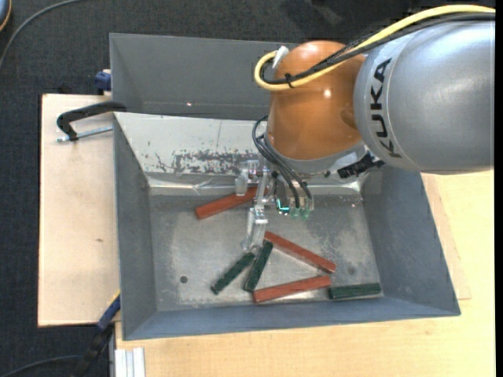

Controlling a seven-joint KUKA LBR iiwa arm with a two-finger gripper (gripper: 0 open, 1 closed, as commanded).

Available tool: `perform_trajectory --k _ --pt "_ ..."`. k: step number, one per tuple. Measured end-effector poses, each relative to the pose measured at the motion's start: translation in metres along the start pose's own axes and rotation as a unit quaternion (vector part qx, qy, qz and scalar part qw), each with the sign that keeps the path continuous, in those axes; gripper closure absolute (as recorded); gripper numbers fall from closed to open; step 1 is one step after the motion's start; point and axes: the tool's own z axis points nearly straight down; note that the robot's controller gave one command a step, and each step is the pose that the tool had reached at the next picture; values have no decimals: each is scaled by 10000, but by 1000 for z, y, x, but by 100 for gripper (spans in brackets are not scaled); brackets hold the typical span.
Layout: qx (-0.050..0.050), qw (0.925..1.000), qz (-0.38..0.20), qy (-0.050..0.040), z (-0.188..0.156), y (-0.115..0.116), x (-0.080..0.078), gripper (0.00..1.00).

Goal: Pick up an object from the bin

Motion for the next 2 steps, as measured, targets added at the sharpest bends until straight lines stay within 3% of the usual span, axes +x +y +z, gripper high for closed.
perform_trajectory --k 1,2 --pt "1 9908 -1354 -11 138 -24 7 0" --pt "-1 9909 -1347 -42 135 -24 5 100"
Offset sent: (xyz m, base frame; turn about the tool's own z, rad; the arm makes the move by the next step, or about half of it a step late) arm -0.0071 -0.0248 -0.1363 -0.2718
